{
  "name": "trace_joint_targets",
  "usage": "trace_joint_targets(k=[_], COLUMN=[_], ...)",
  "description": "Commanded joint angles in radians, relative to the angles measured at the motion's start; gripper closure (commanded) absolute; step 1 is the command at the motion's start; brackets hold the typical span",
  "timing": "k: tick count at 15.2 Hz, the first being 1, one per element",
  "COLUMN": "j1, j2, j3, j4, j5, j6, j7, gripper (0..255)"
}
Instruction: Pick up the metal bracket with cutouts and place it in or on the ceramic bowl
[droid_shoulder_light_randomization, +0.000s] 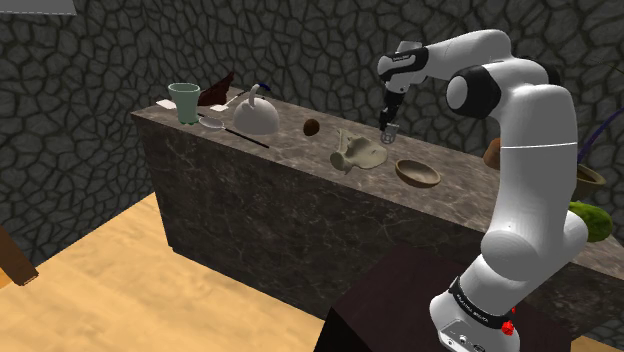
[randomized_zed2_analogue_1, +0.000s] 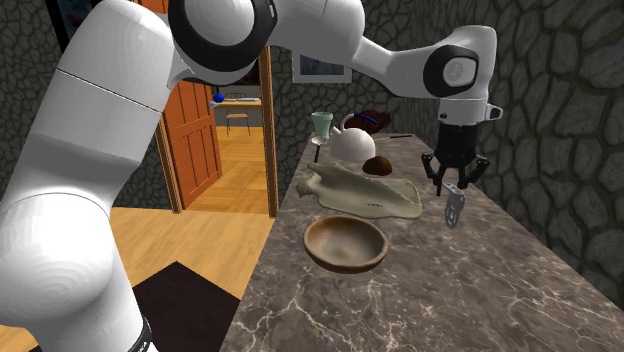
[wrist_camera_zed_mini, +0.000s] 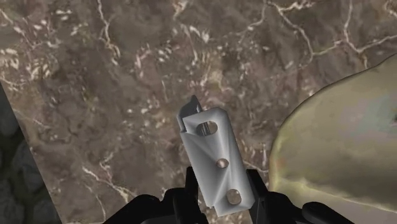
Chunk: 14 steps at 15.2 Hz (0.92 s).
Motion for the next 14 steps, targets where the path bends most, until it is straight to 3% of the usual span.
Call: trace_joint_targets(k=[1, 14], j1=[-0.001, -0.019], j2=[-0.003, -0.007], j3=[-0.001, -0.006], j4=[0.015, 0.186], j5=[-0.001, -0.006], j6=[-0.018, -0.190], j7=[0.001, 0.006], gripper=[255, 255])
